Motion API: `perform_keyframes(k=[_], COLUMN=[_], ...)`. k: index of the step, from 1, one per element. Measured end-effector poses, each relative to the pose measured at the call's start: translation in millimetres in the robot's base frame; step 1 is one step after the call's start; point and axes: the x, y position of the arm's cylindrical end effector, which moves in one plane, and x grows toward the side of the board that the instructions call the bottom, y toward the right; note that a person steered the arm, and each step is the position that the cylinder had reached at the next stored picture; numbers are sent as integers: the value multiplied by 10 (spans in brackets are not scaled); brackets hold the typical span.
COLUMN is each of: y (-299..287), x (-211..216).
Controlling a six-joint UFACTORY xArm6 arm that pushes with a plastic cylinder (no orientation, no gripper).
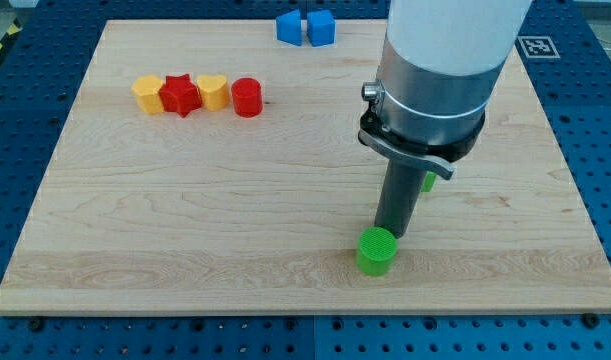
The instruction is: Move yourself to the top side of the green star
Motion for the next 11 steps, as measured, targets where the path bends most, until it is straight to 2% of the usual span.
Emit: perform_keyframes(k=[2, 4, 5, 6, 7, 8, 9, 10, 11], y=[11, 820, 1196, 1282, 1240, 964, 648, 394, 391], x=[134, 134, -109, -565, -1051, -1397, -1437, -1280, -962])
